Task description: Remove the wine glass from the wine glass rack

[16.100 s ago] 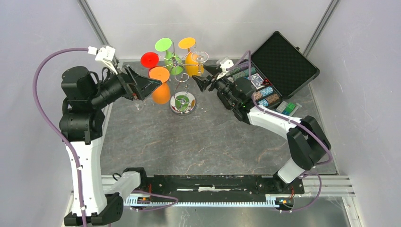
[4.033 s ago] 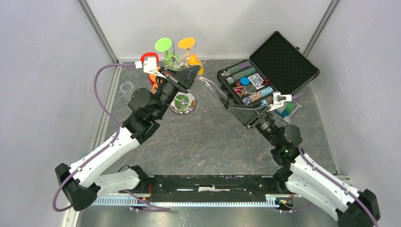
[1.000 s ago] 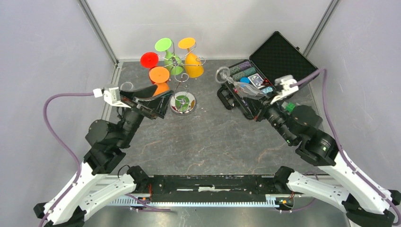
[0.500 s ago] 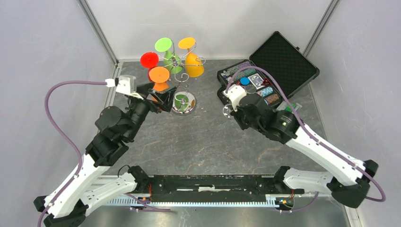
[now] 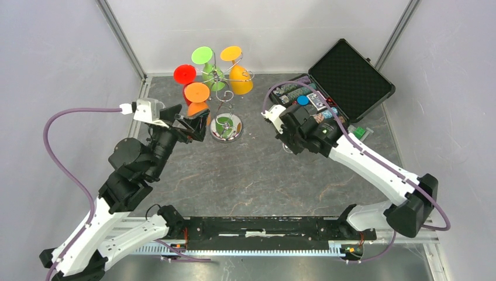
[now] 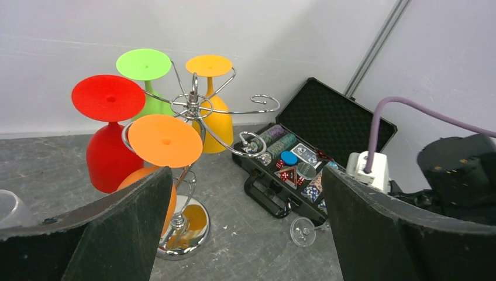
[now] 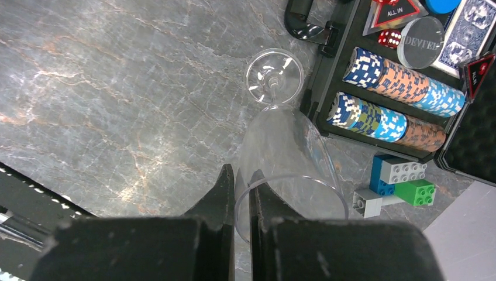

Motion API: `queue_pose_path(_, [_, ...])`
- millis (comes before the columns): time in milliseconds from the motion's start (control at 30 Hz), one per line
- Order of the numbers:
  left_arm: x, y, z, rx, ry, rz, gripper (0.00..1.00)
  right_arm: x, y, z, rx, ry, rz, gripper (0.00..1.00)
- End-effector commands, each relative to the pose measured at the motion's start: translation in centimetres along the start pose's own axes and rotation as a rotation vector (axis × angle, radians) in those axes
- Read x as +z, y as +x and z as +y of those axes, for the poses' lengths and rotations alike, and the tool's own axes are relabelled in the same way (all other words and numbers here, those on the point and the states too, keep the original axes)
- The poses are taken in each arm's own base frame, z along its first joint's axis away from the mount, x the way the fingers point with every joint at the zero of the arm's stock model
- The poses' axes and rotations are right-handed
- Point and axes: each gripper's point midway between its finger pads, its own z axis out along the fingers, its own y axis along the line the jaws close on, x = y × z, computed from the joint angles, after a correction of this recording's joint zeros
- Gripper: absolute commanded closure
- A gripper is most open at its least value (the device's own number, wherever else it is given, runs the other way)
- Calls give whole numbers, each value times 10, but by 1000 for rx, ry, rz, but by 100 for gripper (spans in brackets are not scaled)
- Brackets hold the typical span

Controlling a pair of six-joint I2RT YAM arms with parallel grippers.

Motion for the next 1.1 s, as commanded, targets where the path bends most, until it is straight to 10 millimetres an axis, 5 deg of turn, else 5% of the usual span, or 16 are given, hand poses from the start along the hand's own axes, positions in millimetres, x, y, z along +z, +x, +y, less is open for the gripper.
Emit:
queue_pose_path(0, [-4,-7,8,41,-30,-27,0,5,-18,-12,-19,-39,-25,100])
queue_pose_path(367, [-11,-9,15,43,-49,-31,0,34,-29,-36,-5,-56,32,98])
queue_pose_path(533, [-11,-10,16,45,-58,-28,0,36,-39,-44,-6,-39,37,66])
queue_pose_path(867, [3,-5,9,36,-86,86,0,4,-94,-77,83,95,-176,35])
queue_pose_path(1067, [12,1,-1,26,-58,118,0,-26,-106,-93,165,179,-300,30])
